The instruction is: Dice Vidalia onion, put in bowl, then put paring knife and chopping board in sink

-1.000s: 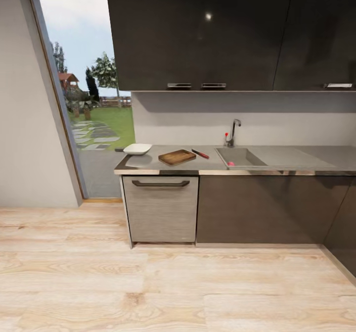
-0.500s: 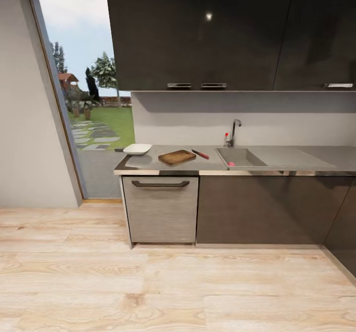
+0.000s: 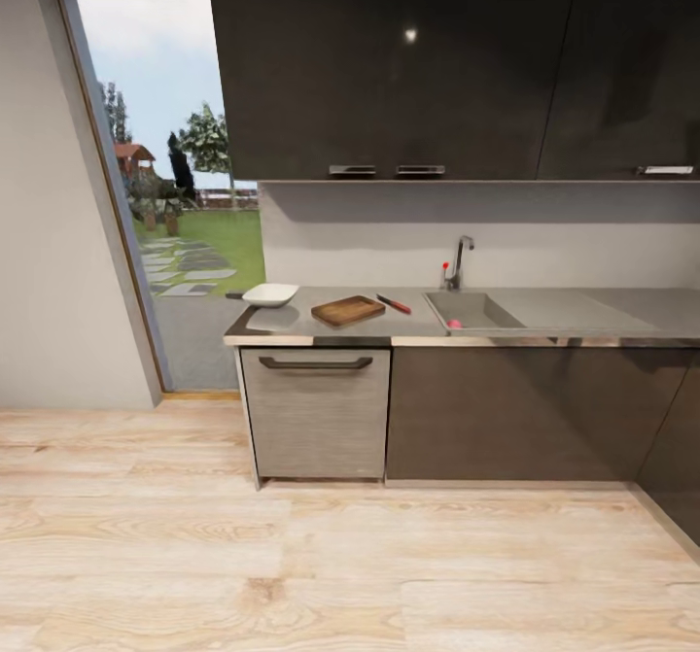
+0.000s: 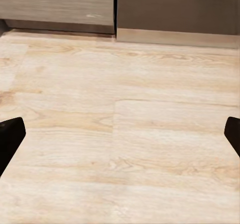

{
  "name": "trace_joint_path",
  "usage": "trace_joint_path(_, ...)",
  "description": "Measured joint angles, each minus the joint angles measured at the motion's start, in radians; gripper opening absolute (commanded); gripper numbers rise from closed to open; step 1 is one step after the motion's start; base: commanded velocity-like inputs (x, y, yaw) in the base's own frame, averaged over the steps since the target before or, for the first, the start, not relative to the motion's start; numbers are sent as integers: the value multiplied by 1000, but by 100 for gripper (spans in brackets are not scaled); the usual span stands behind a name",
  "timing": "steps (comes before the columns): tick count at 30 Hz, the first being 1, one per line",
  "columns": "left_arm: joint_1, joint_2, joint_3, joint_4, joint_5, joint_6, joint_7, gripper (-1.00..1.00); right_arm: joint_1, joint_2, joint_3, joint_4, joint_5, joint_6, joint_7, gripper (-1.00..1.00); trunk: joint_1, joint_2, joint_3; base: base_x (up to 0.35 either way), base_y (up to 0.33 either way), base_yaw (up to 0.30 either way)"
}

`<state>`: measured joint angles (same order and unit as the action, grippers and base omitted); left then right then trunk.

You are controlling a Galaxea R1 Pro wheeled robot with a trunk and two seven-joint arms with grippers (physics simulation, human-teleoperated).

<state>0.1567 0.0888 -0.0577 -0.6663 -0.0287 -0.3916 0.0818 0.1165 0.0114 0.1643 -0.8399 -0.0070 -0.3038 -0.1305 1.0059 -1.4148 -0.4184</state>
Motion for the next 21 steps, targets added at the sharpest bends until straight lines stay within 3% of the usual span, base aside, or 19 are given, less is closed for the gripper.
trace_joint_path(21,0,4,0,-6,1,0,0,100,0,0,0,2,1,0,-1,100,-81,147,66,0,0,0)
